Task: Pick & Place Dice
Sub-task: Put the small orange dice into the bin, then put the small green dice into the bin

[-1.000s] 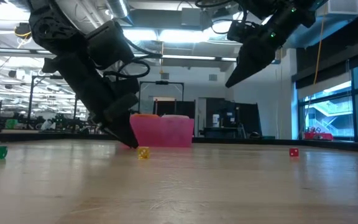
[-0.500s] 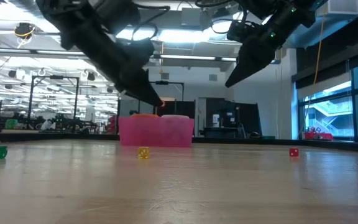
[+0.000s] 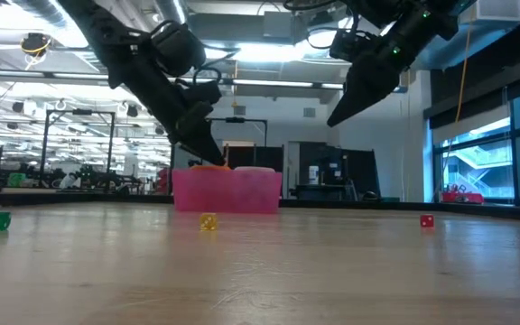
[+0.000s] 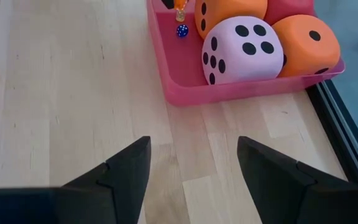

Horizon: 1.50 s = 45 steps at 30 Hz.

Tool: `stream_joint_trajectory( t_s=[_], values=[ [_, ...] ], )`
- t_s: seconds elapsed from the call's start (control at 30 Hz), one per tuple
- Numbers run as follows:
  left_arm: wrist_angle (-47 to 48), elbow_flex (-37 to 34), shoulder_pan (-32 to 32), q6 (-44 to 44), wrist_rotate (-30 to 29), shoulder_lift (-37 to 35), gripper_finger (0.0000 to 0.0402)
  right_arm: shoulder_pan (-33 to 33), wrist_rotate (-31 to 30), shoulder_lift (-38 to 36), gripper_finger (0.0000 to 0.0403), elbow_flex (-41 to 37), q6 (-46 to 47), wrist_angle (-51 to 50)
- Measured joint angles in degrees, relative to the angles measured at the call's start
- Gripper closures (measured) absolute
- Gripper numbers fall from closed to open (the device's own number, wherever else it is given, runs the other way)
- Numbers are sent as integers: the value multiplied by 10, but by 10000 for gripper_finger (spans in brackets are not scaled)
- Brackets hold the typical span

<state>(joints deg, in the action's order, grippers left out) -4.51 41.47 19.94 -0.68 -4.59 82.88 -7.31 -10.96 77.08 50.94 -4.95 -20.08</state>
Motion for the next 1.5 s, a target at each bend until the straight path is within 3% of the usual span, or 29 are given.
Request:
stream_joint_trajectory(
  t_s=[0.4,0.63,0.8,0.97,1.27,1.5],
  values=[
    [-13,0,0,31,-5,-2,258,0,0,0,163,0,0,4],
    [60,22,-55,39,49,-74,254,0,0,0,163,0,0,4],
    [167,23,-129,0,61,-132,263,0,0,0,163,0,0,4],
    [251,17,-231,-85,57,-147,268,0,0,0,163,0,7,4],
    [256,-12,-420,-263,-19,-126,241,0,0,0,163,0,15,4],
    [276,-12,-508,-386,-73,-76,196,0,0,0,163,0,15,4]
  ],
)
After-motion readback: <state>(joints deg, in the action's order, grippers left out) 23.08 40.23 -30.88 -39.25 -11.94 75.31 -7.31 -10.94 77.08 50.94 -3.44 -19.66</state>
